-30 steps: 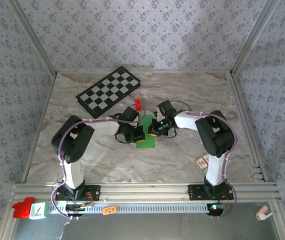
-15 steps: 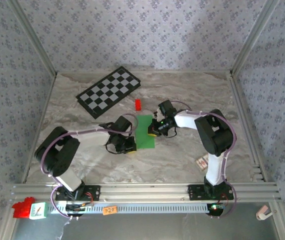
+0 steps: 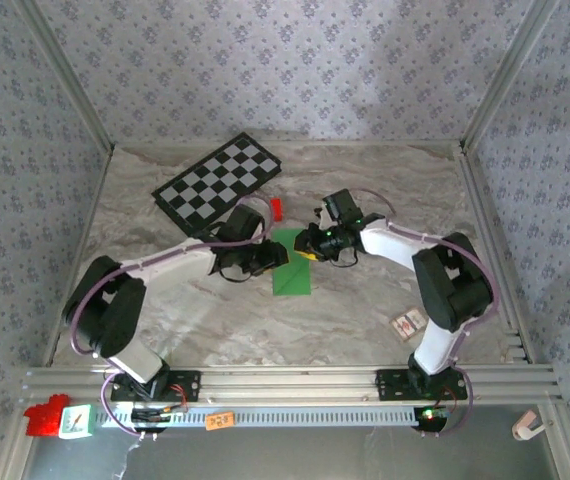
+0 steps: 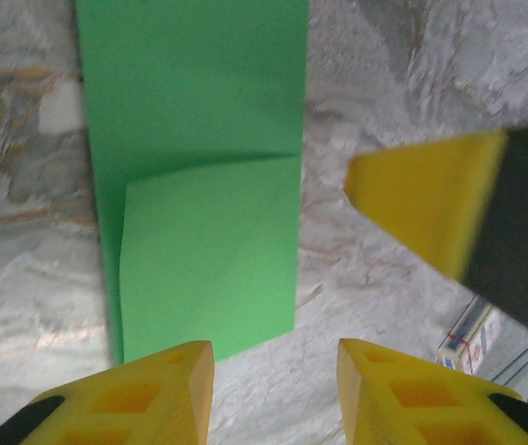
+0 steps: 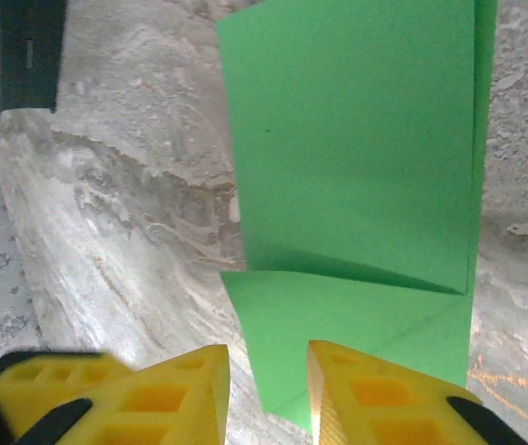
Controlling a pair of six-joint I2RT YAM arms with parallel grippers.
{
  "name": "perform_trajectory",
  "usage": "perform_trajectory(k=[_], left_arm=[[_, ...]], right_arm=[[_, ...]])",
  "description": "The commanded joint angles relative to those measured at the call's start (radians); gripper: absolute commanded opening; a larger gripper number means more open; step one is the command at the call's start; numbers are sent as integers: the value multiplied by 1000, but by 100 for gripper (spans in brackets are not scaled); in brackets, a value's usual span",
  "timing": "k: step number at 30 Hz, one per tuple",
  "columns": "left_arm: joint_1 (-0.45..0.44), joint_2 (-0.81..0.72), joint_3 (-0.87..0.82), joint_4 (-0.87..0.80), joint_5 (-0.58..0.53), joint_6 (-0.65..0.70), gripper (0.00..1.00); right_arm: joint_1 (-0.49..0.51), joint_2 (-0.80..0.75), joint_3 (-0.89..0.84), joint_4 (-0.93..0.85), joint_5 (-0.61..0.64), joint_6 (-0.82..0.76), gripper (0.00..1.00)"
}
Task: Fold a paper plane with a square sheet of paper (pick it up from the middle)
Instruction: Fold the triangle a second time at the center of the table.
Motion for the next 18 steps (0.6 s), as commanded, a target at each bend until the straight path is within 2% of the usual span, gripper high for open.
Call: perform_trajectory(k=[1,5,11,18], left_arm=[[11,65,33,54,6,-29,35],[29,121,37,76,-25,-47,26],[44,182,21,125,-39,-97,17],[43,193,-23,130,-84,-149,13]], right_arm=[[2,-37,-46,-11,59,82,35],[2,-37,-70,-2,68,110,38],[13,-1,-74,12,57,135,40],[23,37,-72,14,66,160,41]])
